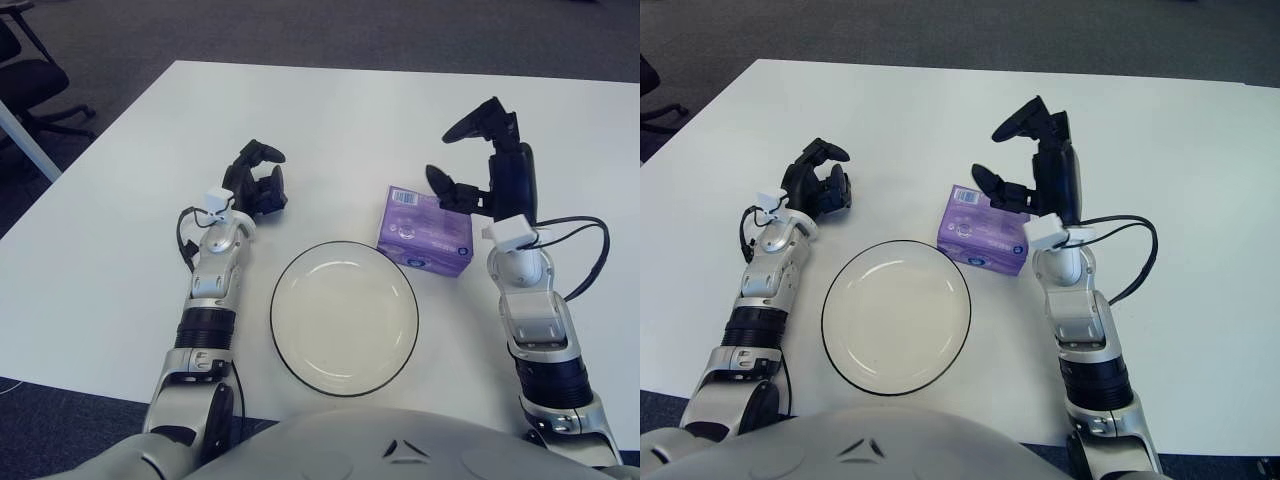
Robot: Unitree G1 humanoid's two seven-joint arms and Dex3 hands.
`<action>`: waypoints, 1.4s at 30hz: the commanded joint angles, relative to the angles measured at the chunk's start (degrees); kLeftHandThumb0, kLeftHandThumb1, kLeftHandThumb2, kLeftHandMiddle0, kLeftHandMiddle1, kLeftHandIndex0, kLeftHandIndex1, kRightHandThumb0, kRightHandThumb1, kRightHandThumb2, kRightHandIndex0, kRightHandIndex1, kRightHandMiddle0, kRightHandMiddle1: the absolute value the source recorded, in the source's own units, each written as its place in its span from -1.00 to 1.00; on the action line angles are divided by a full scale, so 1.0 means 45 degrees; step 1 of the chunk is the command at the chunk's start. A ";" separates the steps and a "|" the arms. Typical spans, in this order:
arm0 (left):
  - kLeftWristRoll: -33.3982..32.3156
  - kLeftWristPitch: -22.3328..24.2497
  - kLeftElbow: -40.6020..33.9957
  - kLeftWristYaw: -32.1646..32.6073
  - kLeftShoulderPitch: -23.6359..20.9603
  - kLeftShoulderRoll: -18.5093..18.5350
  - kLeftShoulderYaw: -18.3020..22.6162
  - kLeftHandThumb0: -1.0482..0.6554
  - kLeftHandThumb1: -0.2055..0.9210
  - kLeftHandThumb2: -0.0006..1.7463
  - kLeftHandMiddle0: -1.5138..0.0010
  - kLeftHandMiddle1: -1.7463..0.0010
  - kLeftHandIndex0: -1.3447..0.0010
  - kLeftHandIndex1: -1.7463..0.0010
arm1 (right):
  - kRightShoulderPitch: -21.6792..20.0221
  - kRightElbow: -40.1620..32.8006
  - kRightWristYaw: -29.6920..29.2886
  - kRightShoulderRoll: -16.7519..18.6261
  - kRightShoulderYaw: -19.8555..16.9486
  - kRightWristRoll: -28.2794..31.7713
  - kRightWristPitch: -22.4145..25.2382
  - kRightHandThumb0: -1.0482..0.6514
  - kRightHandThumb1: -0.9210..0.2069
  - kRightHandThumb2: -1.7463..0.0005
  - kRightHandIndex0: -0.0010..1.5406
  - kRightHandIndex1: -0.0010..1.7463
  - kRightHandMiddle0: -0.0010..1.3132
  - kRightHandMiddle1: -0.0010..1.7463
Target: Put the tissue paper into the plate.
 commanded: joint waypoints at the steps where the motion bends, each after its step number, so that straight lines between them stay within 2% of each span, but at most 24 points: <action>1: 0.0147 0.0106 0.1342 0.0253 0.2221 -0.0554 -0.0057 -0.31 0.06 0.40 -0.69 -1.00 0.17 -1.00 | 0.2863 0.0443 0.0696 -0.1687 0.0453 -0.1420 -0.1562 -0.72 -0.95 0.36 -0.76 0.20 -0.98 0.47; 6: 0.0153 0.0124 0.1329 0.0230 0.2218 -0.0600 -0.0011 -0.31 0.06 0.40 -0.69 -1.00 0.17 -1.00 | 0.3059 0.0399 0.1172 -0.2060 0.0433 -0.1923 -0.2045 -0.83 -0.99 0.35 -0.84 -0.01 -1.00 0.31; 12: 0.0203 0.0088 0.1333 0.0282 0.2216 -0.0582 -0.0057 -0.31 0.06 0.40 -0.69 -1.00 0.17 -1.00 | 0.3230 0.0065 0.2047 -0.2632 0.0464 -0.2380 -0.2318 -0.95 -1.00 0.17 -0.94 -0.32 -1.00 0.04; 16: 0.0201 0.0054 0.1363 0.0331 0.2199 -0.0562 -0.0099 -0.31 0.06 0.40 -0.69 -1.00 0.17 -1.00 | 0.3297 -0.0151 0.2860 -0.3013 0.0428 -0.2246 -0.2316 -0.99 -1.00 0.09 -0.98 -0.49 -1.00 -0.10; 22: 0.0129 0.0018 0.1442 0.0330 0.2139 -0.0518 -0.0130 -0.31 0.06 0.40 -0.69 -1.00 0.17 -1.00 | 0.3582 -0.0715 0.4259 -0.3426 0.0405 -0.1518 -0.2152 -1.00 -1.00 0.04 -1.00 -0.87 -1.00 -0.37; 24: 0.0141 -0.0036 0.1468 0.0321 0.2133 -0.0504 -0.0141 -0.31 0.06 0.40 -0.69 -1.00 0.17 -1.00 | 0.3723 -0.0958 0.4735 -0.3571 0.0370 -0.1312 -0.2042 -1.00 -1.00 0.03 -1.00 -0.93 -1.00 -0.45; 31: 0.0110 -0.0123 0.1502 0.0254 0.2134 -0.0478 -0.0146 -0.31 0.06 0.40 -0.70 -1.00 0.17 -1.00 | 0.3811 -0.1497 0.5743 -0.3760 0.0205 -0.1538 -0.1695 -1.00 -1.00 0.00 -1.00 -1.00 -1.00 -0.69; 42: 0.0142 -0.0081 0.1529 0.0317 0.2089 -0.0470 -0.0167 -0.31 0.06 0.40 -0.70 -1.00 0.17 -1.00 | 0.3662 -0.1386 0.5930 -0.3692 0.0068 -0.2083 -0.1691 -1.00 -1.00 -0.03 -1.00 -1.00 -1.00 -0.81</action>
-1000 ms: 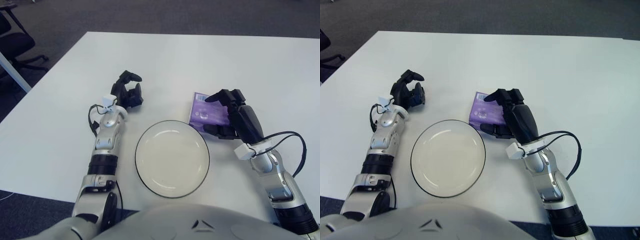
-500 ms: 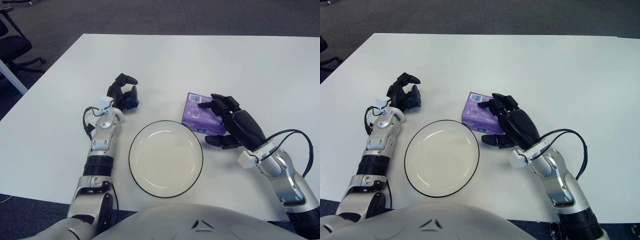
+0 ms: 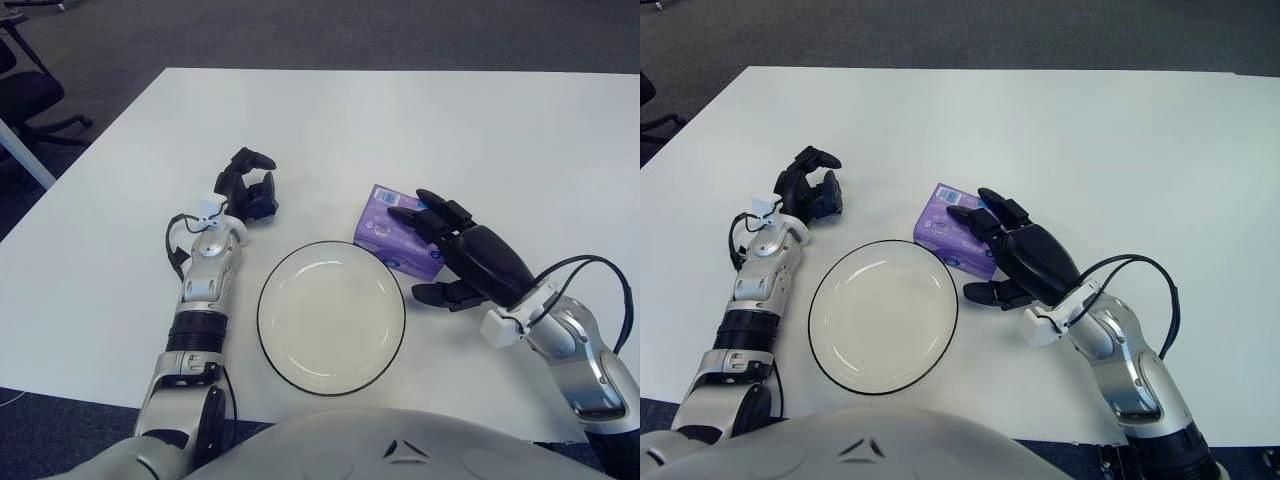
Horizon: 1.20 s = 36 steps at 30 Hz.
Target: Put the tissue paper into the plate.
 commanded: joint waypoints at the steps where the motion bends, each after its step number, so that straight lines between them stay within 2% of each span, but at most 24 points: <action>1: 0.0079 -0.0054 0.1051 0.0126 0.1784 -0.1003 -0.0331 -0.31 0.06 0.40 -0.70 -1.00 0.18 -1.00 | -0.0035 0.0068 0.0076 -0.0020 -0.0115 -0.0280 0.0044 -1.00 -1.00 -0.03 -1.00 -1.00 -1.00 -0.82; 16: 0.0108 -0.0053 0.1147 0.0182 0.1709 -0.1036 -0.0333 -0.31 0.06 0.40 -0.70 -1.00 0.18 -1.00 | -0.0647 0.0165 -0.0425 0.0482 -0.0254 -0.0597 0.0105 -1.00 -1.00 0.05 -1.00 -1.00 -1.00 -0.81; 25: -0.0001 -0.0105 0.1299 0.0205 0.1628 -0.1152 -0.0267 -0.31 0.06 0.40 -0.70 -1.00 0.17 -1.00 | -0.1927 0.1783 -0.0409 -0.0100 -0.0397 -0.1007 -0.0118 -1.00 -1.00 0.09 -1.00 -1.00 -1.00 -0.73; 29: -0.0009 -0.0130 0.1273 0.0295 0.1624 -0.1202 -0.0246 -0.31 0.06 0.40 -0.70 -1.00 0.17 -1.00 | -0.1957 0.1687 -0.0277 -0.0275 -0.0339 -0.1503 0.0003 -1.00 -1.00 0.11 -1.00 -1.00 -1.00 -0.70; 36: -0.0082 -0.0238 0.1222 0.0446 0.1662 -0.1317 -0.0218 -0.31 0.06 0.41 -0.69 -1.00 0.17 -1.00 | -0.2603 0.2291 -0.0311 -0.0453 -0.0182 -0.2178 0.0156 -1.00 -1.00 0.11 -1.00 -1.00 -1.00 -0.70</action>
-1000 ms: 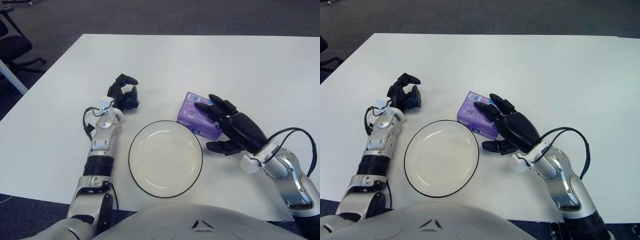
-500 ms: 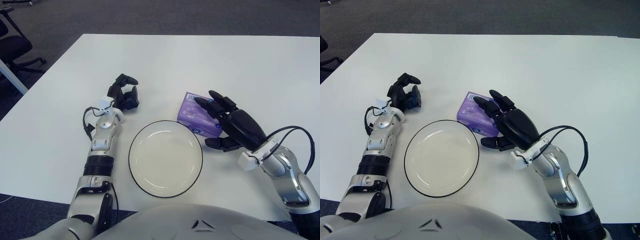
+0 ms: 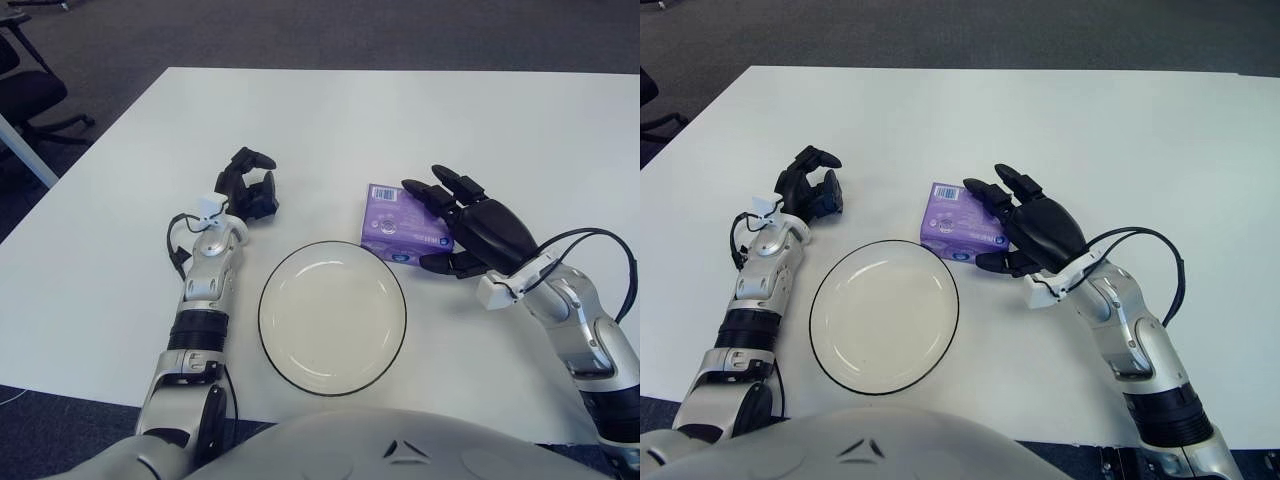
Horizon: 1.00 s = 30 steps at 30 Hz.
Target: Put the tissue paper into the plate.
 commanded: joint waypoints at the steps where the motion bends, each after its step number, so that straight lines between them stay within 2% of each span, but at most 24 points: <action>1: -0.0066 -0.0151 0.1071 0.0236 0.1758 -0.1262 -0.0225 -0.31 0.06 0.40 -0.69 -1.00 0.17 -1.00 | -0.0414 0.0357 -0.0112 -0.0173 0.0097 -0.0518 0.0051 -1.00 -1.00 0.11 -1.00 -1.00 -1.00 -0.70; 13: 0.0297 -0.0737 0.1160 0.0403 0.1814 -0.1171 -0.0469 -0.31 0.06 0.40 -0.69 -1.00 0.17 -1.00 | -0.0951 0.0972 -0.0371 -0.0067 0.0282 -0.1085 0.0122 -1.00 -1.00 0.11 -1.00 -1.00 -1.00 -0.71; 22: 0.0294 -0.0837 0.1160 0.0477 0.1820 -0.1210 -0.0465 -0.31 0.06 0.40 -0.69 -1.00 0.17 -1.00 | -0.1065 0.1406 -0.0040 -0.0080 0.0392 -0.0695 0.0271 -1.00 -1.00 0.07 -1.00 -1.00 -1.00 -0.74; 30: 0.0324 -0.0874 0.1196 0.0524 0.1808 -0.1182 -0.0510 -0.31 0.06 0.40 -0.70 -1.00 0.17 -1.00 | -0.1178 0.1780 0.0348 -0.0043 0.0483 -0.0290 0.0503 -0.98 -1.00 0.14 -1.00 -1.00 -1.00 -0.71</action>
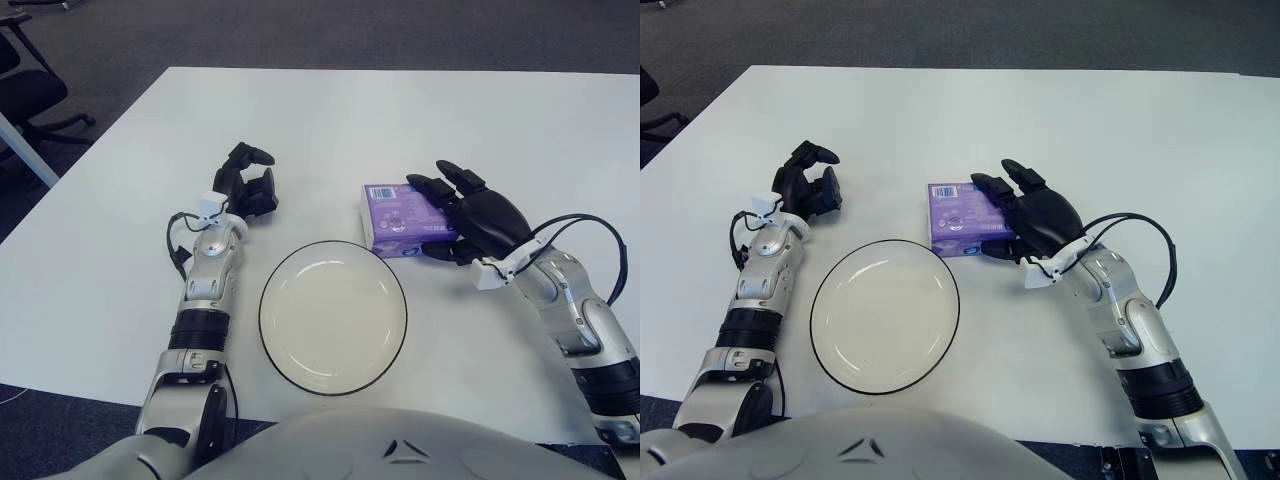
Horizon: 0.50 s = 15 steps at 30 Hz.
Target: Put the tissue paper into the plate.
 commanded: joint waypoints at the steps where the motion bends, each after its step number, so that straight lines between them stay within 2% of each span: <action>1: 0.0133 -0.0192 0.1203 0.0151 0.1817 -0.1173 -0.0395 -0.31 0.06 0.40 -0.70 -1.00 0.17 -1.00 | -0.0182 0.0309 0.0299 -0.0020 0.0105 0.0308 0.0242 -0.98 -1.00 0.16 -1.00 -1.00 -1.00 -0.69; 12: 0.0047 -0.0261 0.1312 0.0062 0.1756 -0.1145 -0.0352 -0.31 0.06 0.40 -0.71 -1.00 0.17 -1.00 | -0.0474 0.1033 0.0408 -0.0163 0.0213 0.0571 0.0318 -0.94 -1.00 0.23 -1.00 -1.00 -1.00 -0.55; 15: 0.0061 -0.0278 0.1371 0.0076 0.1727 -0.1125 -0.0340 -0.31 0.06 0.40 -0.71 -1.00 0.17 -1.00 | -0.0589 0.1075 0.0454 -0.0236 0.0289 0.0384 0.0351 -0.89 -1.00 0.28 -0.95 -0.97 -1.00 -0.38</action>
